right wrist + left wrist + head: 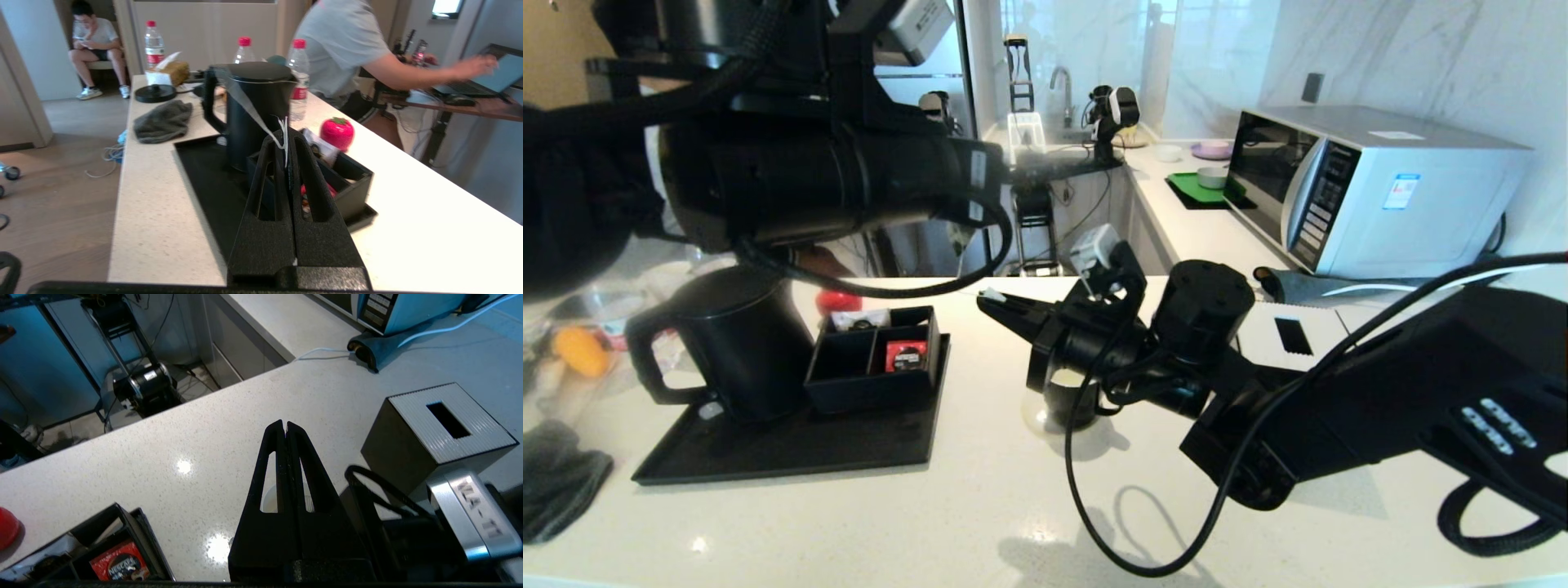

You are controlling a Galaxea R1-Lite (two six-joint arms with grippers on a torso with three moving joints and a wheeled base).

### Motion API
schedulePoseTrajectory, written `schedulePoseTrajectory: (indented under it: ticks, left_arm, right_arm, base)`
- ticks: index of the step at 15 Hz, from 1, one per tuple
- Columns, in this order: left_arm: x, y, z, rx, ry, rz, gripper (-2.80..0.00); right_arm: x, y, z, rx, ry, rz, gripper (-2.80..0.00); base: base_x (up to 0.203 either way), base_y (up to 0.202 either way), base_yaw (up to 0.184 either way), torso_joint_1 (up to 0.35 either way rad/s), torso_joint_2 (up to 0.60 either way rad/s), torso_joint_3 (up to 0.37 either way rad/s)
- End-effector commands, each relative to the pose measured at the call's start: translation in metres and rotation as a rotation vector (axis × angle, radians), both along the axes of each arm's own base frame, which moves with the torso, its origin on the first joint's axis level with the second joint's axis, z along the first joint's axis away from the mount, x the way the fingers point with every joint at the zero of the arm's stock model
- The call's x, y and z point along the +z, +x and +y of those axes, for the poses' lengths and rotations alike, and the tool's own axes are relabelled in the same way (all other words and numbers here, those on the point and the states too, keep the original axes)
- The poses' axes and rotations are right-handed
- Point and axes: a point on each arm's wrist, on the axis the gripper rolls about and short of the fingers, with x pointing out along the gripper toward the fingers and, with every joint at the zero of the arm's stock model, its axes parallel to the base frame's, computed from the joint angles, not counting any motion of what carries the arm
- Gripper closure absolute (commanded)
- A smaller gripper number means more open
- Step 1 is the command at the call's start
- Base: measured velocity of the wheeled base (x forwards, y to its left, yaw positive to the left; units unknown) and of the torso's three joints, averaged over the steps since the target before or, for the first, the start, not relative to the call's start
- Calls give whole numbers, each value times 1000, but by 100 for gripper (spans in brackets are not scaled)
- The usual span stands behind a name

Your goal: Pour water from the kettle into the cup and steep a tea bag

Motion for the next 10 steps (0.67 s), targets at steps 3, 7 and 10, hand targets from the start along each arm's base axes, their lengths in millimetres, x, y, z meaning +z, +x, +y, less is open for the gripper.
schedulePoseTrajectory:
  ticks: [3, 7, 10]
  left_arm:
    - [-3, -9, -1, 17, -24, 26, 0]
    - [-10, -9, -3, 30, -25, 53, 0]
    - [-14, -8, -8, 48, -52, 82, 0]
  right_arm:
    - [0, 14, -15, -45, 1, -3, 0]
    - [9, 27, -26, -87, 20, -24, 0]
    - [20, 36, -30, -105, 35, -43, 0]
  base:
    - [0, 0, 0, 0, 0, 0]
    - [0, 0, 0, 0, 0, 0]
    - [0, 0, 0, 0, 0, 0]
